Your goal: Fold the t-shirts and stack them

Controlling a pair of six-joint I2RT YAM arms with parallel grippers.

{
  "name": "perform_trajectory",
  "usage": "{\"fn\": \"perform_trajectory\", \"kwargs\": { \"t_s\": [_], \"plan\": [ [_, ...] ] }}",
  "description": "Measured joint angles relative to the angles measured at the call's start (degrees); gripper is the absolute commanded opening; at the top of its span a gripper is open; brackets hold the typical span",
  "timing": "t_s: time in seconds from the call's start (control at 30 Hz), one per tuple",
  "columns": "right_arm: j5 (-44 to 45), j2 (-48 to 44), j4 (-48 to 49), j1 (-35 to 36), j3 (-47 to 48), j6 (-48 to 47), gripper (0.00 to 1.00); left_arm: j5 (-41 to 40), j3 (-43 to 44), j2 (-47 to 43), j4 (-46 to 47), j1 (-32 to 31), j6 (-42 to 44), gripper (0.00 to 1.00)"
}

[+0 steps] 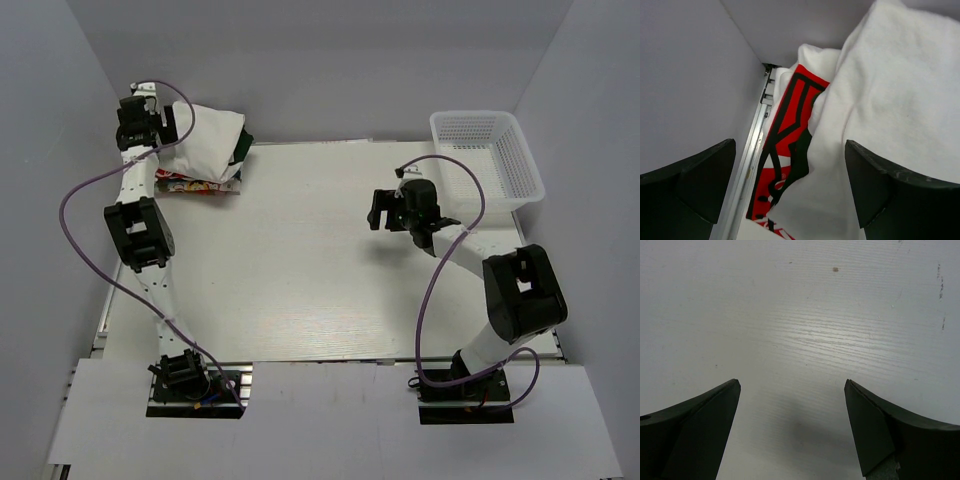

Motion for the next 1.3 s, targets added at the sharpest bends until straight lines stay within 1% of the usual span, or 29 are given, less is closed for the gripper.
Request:
{"fn": "perform_trajectory", "kwargs": {
  "t_s": [0.07,0.13,0.23,0.3,0.4,0.47,0.57,0.7,0.8,0.9,1.1,1.23,1.3],
  "plan": [
    [-0.04,-0.61,-0.94,0.22,0.00,-0.02,0.90,-1.97,-1.25,-1.99,0.11,-0.22,-3.13,1.00],
    [-0.09,-1.77,-1.27,0.26,-0.11,-0.04,0.90,-2.03,-4.00,-5.33,0.04,-0.35,-5.33,1.00],
    [-0.11,-3.96,-1.29,0.33,-0.48,-0.02,0.90,1.18,-9.22,-11.78,0.76,-0.48,-7.06,1.00],
    [-0.20,-5.03,-1.22,0.35,-0.76,-0.04,0.90,5.86,-12.09,-15.91,1.27,-0.66,-6.73,1.00],
    [-0.22,-5.84,-1.29,0.39,-1.46,-0.02,0.90,13.29,-13.09,-19.89,0.28,-1.99,-2.91,1.00],
    [-0.22,-5.84,-1.33,0.39,-1.86,-0.02,0.90,16.26,-13.38,-21.55,-1.44,-4.31,1.09,1.00],
    [-0.20,-5.84,-1.73,0.39,-2.27,-0.02,0.90,16.57,-13.40,-21.73,-4.79,-9.62,6.67,1.00],
    [0.02,-5.84,-2.12,0.39,-2.32,0.00,0.90,15.13,-12.26,-17.68,-9.84,-16.46,11.23,1.00],
    [0.24,-5.84,-2.38,0.39,-2.32,-0.02,0.90,11.32,-12.28,-13.68,-11.39,-19.80,13.14,1.00],
    [0.44,-5.84,-2.54,0.39,-2.32,-0.04,0.90,4.76,-12.66,-9.97,-11.54,-22.36,14.51,1.00],
    [1.16,-5.68,-2.80,0.39,-2.34,-0.24,0.90,-14.03,-15.89,-5.33,-5.27,-26.97,15.98,1.00],
    [1.81,-4.94,-3.26,0.39,-2.34,-0.46,0.90,-25.68,-18.21,-3.72,1.84,-29.42,16.61,1.00],
    [1.97,-4.61,-3.61,0.37,-2.34,-0.48,0.90,-30.21,-19.85,-3.69,5.46,-30.05,17.40,0.91]
  ]
}}
